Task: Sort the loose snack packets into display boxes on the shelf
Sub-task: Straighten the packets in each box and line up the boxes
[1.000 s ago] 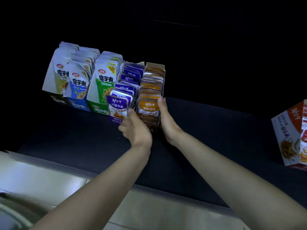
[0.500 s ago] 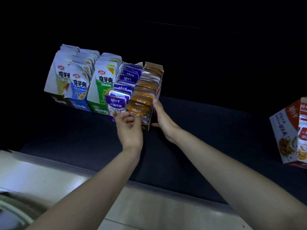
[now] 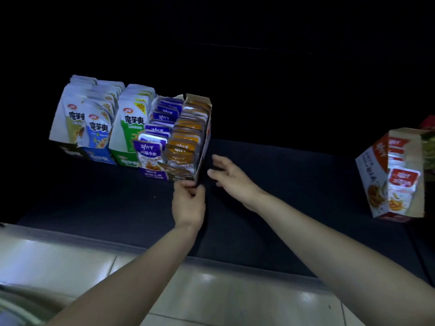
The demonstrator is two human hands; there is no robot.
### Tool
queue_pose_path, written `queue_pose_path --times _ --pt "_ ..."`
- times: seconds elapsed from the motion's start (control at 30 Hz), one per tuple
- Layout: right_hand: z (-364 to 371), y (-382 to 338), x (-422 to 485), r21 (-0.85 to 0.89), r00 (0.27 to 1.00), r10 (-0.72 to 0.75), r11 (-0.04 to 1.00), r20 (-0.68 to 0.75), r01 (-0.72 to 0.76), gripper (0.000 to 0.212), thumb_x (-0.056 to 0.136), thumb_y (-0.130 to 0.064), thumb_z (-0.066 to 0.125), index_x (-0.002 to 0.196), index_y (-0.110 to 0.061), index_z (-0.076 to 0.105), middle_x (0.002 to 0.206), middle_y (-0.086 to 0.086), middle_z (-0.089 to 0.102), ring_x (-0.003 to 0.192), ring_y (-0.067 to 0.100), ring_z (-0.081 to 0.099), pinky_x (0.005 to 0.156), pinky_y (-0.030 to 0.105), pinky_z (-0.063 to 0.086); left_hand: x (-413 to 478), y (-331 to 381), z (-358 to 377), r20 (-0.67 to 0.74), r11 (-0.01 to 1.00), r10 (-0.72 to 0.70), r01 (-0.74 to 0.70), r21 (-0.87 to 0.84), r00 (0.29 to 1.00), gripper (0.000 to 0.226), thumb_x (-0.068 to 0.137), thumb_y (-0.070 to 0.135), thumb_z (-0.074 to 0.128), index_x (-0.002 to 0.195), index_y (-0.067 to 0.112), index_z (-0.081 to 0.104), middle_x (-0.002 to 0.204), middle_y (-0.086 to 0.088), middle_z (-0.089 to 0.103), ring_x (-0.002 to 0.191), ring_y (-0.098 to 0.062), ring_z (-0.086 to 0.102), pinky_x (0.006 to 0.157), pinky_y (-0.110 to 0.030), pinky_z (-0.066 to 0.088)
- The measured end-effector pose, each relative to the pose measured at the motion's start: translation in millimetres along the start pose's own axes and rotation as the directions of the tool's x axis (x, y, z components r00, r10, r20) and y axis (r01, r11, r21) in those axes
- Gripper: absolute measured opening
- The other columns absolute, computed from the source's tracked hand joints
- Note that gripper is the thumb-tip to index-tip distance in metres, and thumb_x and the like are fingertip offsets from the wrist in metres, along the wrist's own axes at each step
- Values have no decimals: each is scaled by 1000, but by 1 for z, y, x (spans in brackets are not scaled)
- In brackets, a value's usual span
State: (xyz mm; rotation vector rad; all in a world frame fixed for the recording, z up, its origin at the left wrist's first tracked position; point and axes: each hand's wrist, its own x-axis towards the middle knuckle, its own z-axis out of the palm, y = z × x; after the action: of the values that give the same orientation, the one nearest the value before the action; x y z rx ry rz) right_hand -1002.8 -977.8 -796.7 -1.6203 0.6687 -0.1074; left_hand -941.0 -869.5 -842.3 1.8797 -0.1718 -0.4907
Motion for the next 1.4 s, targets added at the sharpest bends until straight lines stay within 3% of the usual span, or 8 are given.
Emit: queue_pose_path --times 0.13,0.3,0.43,0.53,0.73,0.93,1.17,1.4 --pt "-43 14 -39 -95 997 -71 993 -7 70 40 99 -18 55 138 -22 49 136 0 55 115 6 57 100 29 48 -20 3 22 171 995 15 -31 90 985 12 93 11 55 92 22 53 85 0 60 86 -27 62 83 -40 51" --pt "-129 23 -106 -152 941 -201 975 -271 164 30 96 -2 48 114 -21 64 108 0 70 95 8 67 84 21 53 -51 31 80 472 967 148 -227 114 869 14 97 12 51 97 24 58 96 0 61 86 -16 59 74 -23 49" --pt "-206 46 -159 -189 720 -274 962 -638 199 30 93 2 45 105 -18 63 97 0 68 87 8 64 77 18 47 -89 56 155 686 907 244 -413 89 685 23 98 16 52 119 23 58 118 4 55 105 -9 54 87 -16 42" --pt "-253 74 -186 -279 554 -270 958 -788 70 30 94 -3 50 118 -19 55 117 0 59 106 12 56 87 20 47 -119 65 207 794 876 266 -481 38 547 39 99 20 52 138 26 47 139 4 43 129 -10 41 103 -21 32" --pt "-290 119 -180 -20 670 146 972 -728 -234 64 99 -6 46 154 -9 14 151 4 34 140 19 32 111 32 34 -156 66 272 869 931 169 -364 14 465 67 99 26 53 155 31 17 161 6 14 147 -12 16 116 -24 16" --pt "-271 126 -161 -167 718 36 963 -695 -210 50 90 5 55 136 -10 46 120 4 61 87 6 60 69 14 48 -142 58 267 785 945 185 -325 21 591 60 97 15 56 151 19 30 148 7 35 131 -10 41 110 -27 36" --pt "-215 107 -137 -195 813 -40 977 -581 -91 47 87 3 61 129 -14 49 114 -2 60 83 3 63 64 15 51 -105 50 198 640 889 265 -440 128 722 48 95 19 59 140 26 44 127 5 47 97 -7 60 86 -34 56" --pt "-133 90 -125 -202 921 -76 979 -382 -4 48 86 -2 65 126 -22 47 116 -5 56 87 4 62 65 15 52 -72 28 93 622 793 341 -571 213 705 52 93 24 61 139 35 39 101 8 53 79 -6 60 67 -17 47"
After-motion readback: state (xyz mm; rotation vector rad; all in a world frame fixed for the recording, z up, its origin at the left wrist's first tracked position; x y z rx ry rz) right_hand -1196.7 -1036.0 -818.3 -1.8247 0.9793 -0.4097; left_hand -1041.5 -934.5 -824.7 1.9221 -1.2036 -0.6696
